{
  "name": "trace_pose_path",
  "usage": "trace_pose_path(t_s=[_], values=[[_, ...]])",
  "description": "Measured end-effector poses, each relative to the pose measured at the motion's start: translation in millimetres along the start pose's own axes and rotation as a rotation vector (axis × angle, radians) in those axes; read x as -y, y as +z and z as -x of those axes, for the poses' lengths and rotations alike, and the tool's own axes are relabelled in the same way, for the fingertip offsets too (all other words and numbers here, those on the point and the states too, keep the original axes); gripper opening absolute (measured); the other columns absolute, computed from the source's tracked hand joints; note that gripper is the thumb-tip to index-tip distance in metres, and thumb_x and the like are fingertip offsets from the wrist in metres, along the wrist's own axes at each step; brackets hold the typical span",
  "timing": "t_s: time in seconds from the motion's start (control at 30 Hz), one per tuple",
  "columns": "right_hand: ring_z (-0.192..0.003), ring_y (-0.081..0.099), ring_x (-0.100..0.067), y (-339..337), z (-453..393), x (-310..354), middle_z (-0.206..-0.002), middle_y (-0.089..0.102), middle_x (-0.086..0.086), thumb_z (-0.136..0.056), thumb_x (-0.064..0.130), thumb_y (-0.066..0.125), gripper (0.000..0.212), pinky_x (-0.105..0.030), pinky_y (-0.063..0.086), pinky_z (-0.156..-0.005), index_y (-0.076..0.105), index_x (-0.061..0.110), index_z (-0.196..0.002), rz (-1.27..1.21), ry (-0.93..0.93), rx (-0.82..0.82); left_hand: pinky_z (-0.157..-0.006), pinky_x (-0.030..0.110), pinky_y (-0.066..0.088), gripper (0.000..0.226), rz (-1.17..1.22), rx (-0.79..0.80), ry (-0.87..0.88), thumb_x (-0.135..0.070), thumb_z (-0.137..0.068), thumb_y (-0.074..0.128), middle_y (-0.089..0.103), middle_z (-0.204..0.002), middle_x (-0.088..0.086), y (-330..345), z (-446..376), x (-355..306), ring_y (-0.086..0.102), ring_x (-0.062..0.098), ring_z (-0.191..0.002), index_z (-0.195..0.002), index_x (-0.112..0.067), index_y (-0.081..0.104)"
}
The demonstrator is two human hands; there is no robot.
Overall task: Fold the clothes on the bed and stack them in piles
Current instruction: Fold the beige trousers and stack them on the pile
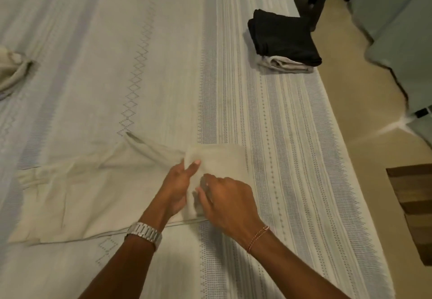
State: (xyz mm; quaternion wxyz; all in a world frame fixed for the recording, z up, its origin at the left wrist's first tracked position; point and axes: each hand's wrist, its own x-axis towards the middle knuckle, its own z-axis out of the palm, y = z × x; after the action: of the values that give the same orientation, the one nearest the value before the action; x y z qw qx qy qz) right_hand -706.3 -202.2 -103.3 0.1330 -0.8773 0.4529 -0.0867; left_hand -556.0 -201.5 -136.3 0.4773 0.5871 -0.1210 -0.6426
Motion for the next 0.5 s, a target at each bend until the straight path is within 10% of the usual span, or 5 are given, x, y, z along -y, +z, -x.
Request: trace_pose_path(t_s=[0.13,0.23,0.5], values=[[-0.115,0.06,-0.028,48.4,2.5,-13.1,-0.127,0.064,-0.011,-0.094,0.048,0.055,0.047,-0.041,0.052,-0.093,0.06,0.014,-0.128,0.048,0.003,0.009,-0.105,0.054,0.049,0.034,0.052,-0.066,-0.062,-0.024,-0.104,0.054,0.069,-0.126,0.019,-49.0,-9.4,18.4,0.067,0.033,-0.116,-0.132,-0.006,0.061],[-0.149,0.029,-0.04,73.7,-2.9,-21.4,-0.16,0.033,-0.023,-0.091,0.071,0.047,0.084,-0.059,0.029,-0.118,0.041,0.014,-0.152,0.081,0.052,0.118,-0.107,0.059,0.045,0.035,0.081,-0.065,-0.065,-0.022,-0.104,0.053,0.067,-0.13,0.019,-66.8,-14.4,26.8,0.064,0.036,-0.121,-0.136,-0.009,0.058],[-0.157,-0.007,-0.033,100.0,-14.0,-24.0,-0.17,-0.001,-0.017,-0.088,0.087,0.03,0.099,-0.067,0.005,-0.12,0.019,0.024,-0.163,0.127,0.064,0.151,-0.106,0.055,0.047,0.035,0.151,-0.054,-0.039,-0.021,-0.106,0.05,0.067,-0.132,0.013,-79.9,-25.0,36.1,0.064,0.032,-0.123,-0.14,-0.014,0.056]])
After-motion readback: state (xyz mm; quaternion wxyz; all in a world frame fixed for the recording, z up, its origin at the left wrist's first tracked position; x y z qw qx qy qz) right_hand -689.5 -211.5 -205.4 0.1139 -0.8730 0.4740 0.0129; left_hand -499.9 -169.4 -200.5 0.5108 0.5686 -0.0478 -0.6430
